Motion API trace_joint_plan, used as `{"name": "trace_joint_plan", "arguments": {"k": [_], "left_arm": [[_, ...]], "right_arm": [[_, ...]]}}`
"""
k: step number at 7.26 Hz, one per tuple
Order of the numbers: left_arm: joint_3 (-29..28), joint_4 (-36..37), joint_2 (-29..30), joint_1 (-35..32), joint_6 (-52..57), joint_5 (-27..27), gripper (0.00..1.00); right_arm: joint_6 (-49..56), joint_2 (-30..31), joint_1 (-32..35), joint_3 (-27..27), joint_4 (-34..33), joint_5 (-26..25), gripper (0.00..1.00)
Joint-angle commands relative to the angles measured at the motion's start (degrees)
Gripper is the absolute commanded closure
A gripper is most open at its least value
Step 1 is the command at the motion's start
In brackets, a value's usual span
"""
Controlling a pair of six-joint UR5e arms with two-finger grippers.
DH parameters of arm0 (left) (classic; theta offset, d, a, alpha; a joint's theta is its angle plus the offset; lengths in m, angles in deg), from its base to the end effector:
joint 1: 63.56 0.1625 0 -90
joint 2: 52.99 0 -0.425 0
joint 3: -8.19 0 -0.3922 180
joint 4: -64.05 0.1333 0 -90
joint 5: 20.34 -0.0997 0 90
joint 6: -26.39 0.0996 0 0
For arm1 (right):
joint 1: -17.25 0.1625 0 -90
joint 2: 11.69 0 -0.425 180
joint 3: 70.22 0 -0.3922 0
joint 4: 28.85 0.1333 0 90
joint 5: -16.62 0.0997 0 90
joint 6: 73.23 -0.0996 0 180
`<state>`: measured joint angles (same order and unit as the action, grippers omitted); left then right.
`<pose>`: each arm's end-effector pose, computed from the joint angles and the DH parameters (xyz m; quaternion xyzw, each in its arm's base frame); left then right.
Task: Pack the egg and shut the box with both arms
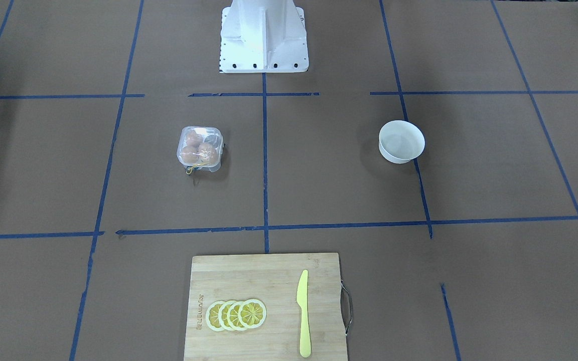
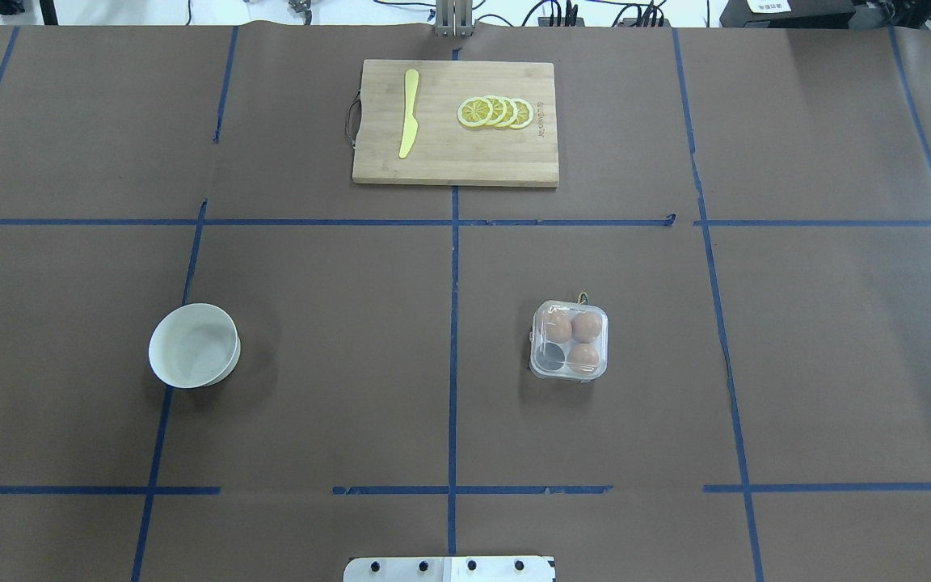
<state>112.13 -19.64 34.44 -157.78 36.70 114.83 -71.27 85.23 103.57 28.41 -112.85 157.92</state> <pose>-0.0971 -0.4651 0.5709 0.0889 0.3754 0.0659 0.9202 0.0267 -0.4506 0.6210 0.0541 -0.4328 -0.0733 0.8969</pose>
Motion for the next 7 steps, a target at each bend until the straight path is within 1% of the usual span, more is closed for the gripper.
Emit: {"name": "trace_joint_plan", "arguments": {"k": [1, 2, 3, 4, 5, 6, 7], "left_arm": [[-2.0, 0.1, -0.4, 0.2, -0.1, -0.1, 0.00], [-3.2, 0.1, -0.1, 1.2, -0.6, -1.6, 0.00], [-4.8, 0.2, 0.3, 3.0, -1.7, -1.6, 0.00], [-4.7, 0.0, 0.3, 5.3, -5.5, -1.4, 0.00], [-5.1, -0.3, 0.2, 8.9, -7.5, -1.6, 0.00], [-5.0, 0.1, -0.3, 8.8, -7.3, -1.4, 0.00], [-4.4, 0.3, -1.2, 8.4, -7.2, -1.4, 0.00]], "right_arm": [[-0.5, -0.4, 0.0, 0.0, 0.4, -0.8, 0.00], [-0.6, -0.5, 0.0, 0.2, 0.2, -1.2, 0.00], [-0.6, -0.7, 0.0, 0.3, 0.0, -1.2, 0.00], [-0.6, -1.1, -0.4, 0.2, -0.1, -1.2, 0.00], [-0.6, -1.2, -0.4, 0.2, -0.1, -2.9, 0.00], [-0.6, -1.6, -0.7, 0.0, -0.5, -4.8, 0.00], [-0.6, -3.6, -1.4, -0.5, -4.9, -4.9, 0.00]]}}
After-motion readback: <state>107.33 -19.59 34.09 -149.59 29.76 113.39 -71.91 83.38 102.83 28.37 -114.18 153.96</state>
